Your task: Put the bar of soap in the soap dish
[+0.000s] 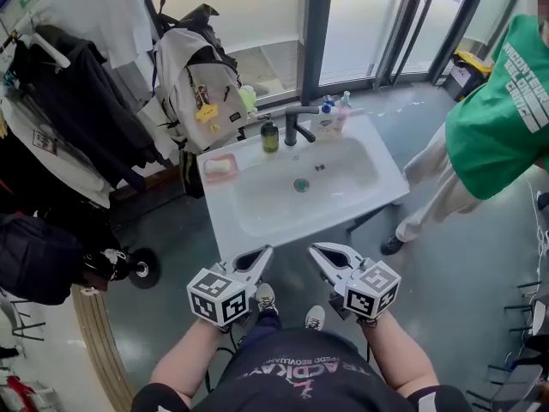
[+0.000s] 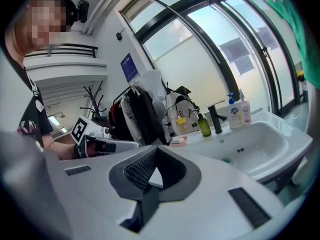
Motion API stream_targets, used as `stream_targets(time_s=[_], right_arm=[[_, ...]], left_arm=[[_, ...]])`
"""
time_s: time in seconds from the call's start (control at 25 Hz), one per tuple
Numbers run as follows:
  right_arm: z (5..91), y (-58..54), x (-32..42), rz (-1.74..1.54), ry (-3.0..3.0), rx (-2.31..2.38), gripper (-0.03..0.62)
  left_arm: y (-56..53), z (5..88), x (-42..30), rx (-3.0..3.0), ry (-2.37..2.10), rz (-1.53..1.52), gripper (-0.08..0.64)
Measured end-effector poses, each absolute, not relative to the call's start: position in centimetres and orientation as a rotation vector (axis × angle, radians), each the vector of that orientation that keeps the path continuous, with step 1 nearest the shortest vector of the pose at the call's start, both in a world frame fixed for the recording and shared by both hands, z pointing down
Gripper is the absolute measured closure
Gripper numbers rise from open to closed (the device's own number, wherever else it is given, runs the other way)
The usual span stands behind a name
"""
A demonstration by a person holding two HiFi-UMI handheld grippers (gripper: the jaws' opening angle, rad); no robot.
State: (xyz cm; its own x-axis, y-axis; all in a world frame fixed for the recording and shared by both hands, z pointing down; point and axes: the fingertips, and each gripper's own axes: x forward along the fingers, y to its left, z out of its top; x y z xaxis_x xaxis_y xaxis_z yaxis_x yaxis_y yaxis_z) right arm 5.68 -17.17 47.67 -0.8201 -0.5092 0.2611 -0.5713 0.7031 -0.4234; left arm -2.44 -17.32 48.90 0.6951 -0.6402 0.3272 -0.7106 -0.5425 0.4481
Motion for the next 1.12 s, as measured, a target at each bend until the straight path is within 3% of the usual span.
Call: stream_targets(time_s=[0.56, 1.12], right_arm=[[47.0, -7.9, 13.7, 0.753, -2.8, 0.835, 0.58], [48.0, -2.2, 15.6, 0.747, -2.801, 0.719, 0.581]], left_arm=[[-5.8, 49.8, 8.8, 2.373, -0.899, 0.197, 0.551], [-1.4, 51.4, 11.9, 2.302, -0.944, 0.158, 0.551]])
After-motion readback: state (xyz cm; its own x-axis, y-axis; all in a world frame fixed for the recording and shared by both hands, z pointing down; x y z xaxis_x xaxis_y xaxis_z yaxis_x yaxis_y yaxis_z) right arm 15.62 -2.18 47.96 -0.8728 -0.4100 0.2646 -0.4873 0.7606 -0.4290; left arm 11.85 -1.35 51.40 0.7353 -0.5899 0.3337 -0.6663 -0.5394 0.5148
